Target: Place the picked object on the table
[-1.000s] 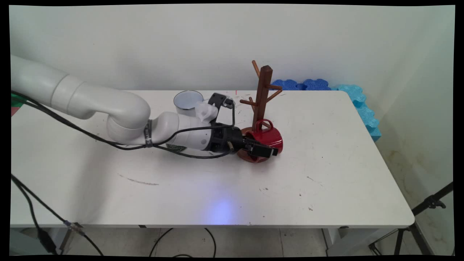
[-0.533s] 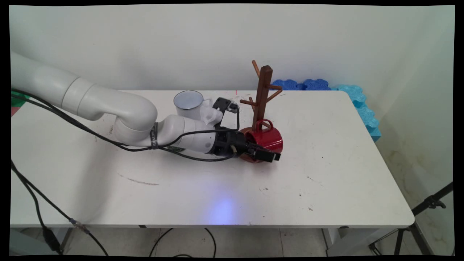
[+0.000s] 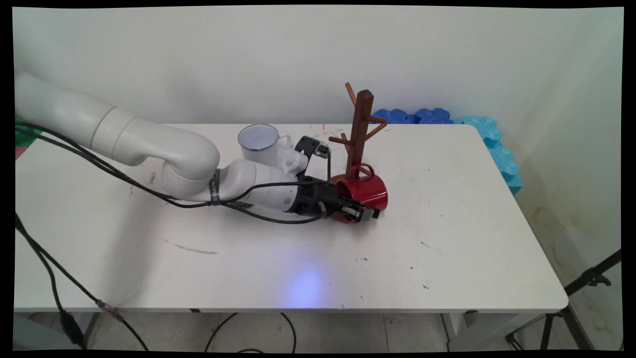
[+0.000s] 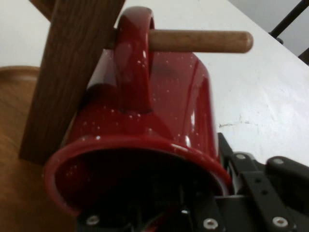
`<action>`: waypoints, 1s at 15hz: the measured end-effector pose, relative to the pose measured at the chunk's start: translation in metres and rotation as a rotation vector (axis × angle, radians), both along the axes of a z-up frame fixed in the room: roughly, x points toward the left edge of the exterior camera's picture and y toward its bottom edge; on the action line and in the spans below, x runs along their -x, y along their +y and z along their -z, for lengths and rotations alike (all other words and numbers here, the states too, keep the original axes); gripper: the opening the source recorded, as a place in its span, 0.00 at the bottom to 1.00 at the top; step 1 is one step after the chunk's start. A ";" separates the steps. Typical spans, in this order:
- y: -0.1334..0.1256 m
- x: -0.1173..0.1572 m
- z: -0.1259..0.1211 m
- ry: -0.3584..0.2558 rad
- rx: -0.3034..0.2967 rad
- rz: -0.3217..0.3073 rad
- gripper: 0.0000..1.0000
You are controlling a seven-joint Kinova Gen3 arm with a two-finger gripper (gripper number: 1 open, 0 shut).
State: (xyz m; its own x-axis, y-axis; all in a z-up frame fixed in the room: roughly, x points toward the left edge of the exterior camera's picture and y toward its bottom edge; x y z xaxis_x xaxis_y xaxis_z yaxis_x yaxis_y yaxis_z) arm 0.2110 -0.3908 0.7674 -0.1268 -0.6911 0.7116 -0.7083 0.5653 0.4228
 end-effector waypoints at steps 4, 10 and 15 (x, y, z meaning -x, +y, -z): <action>-0.003 0.000 0.005 0.002 0.003 0.008 0.00; 0.005 -0.001 -0.005 0.016 -0.006 0.031 0.00; 0.024 -0.001 -0.029 0.038 -0.002 0.065 0.00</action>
State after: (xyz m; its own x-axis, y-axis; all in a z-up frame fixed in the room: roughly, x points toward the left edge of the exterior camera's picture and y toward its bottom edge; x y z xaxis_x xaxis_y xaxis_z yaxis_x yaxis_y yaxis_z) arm 0.2122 -0.3670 0.7965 -0.1443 -0.6833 0.7157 -0.6531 0.6091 0.4499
